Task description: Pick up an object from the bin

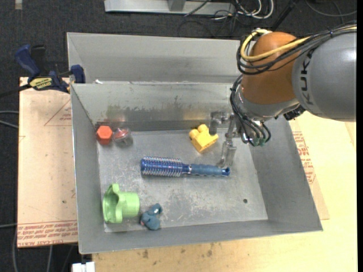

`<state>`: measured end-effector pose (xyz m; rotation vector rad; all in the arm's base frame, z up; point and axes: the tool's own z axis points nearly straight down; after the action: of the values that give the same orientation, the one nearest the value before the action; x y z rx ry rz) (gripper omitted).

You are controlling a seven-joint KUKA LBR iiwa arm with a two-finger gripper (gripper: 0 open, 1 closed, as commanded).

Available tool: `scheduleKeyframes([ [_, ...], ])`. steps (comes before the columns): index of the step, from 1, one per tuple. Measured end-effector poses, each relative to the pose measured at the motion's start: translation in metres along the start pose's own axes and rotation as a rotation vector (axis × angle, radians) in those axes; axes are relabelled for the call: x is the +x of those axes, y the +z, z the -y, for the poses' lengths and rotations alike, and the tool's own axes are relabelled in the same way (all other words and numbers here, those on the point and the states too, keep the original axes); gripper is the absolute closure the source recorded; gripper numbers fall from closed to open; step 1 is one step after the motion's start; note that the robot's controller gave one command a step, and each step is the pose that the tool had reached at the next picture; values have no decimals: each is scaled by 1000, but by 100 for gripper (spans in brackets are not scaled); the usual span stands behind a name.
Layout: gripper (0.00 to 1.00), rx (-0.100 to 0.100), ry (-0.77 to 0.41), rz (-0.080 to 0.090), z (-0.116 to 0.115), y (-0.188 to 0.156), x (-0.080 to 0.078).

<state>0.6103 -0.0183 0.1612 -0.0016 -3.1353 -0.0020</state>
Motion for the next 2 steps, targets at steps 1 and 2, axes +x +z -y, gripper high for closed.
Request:
scheduleKeyframes([
  [1, 0, -2, 276, 6, -64, 93, -28],
  [2, 0, 0, 482, 10, 0, 13, 29],
])
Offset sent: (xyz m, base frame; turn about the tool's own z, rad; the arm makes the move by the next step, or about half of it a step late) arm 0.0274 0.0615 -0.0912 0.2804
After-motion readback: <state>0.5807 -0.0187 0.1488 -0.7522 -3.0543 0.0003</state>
